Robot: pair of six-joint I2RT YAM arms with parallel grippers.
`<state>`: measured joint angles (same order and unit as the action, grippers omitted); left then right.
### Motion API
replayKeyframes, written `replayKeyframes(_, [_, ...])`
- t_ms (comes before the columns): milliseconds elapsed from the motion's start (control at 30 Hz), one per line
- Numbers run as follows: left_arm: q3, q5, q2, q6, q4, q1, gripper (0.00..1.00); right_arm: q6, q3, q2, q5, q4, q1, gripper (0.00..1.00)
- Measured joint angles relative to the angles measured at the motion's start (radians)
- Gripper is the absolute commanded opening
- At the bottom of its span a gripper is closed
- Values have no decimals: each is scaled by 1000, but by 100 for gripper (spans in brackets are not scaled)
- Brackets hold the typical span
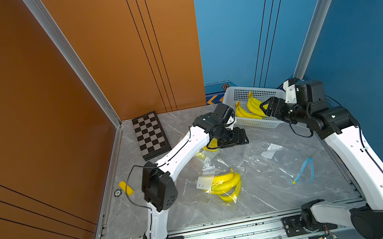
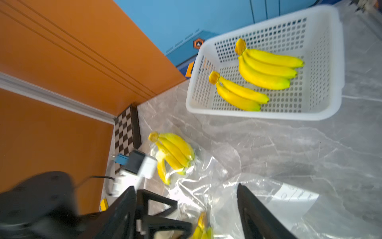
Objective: Open the zip-top bag and take out the banana
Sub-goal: Place the banana in the basket, then pick up the zipper food storage bag at the center of the board.
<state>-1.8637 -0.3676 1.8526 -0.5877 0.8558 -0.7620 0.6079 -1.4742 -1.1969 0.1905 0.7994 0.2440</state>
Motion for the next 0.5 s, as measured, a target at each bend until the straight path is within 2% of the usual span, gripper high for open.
replayKeyframes(133, [318, 25, -373, 0, -13, 101, 78, 31, 2, 34, -61, 63, 197, 78])
replayKeyframes(267, [599, 28, -635, -5, 11, 305, 81, 64, 17, 40, -118, 94, 364, 78])
replayKeyframes(367, [737, 27, -697, 8, 37, 403, 84, 89, 38, 14, -149, 105, 457, 78])
replayKeyframes(500, [872, -19, -656, 84, 19, 523, 84, 114, 50, -58, -151, 102, 539, 78])
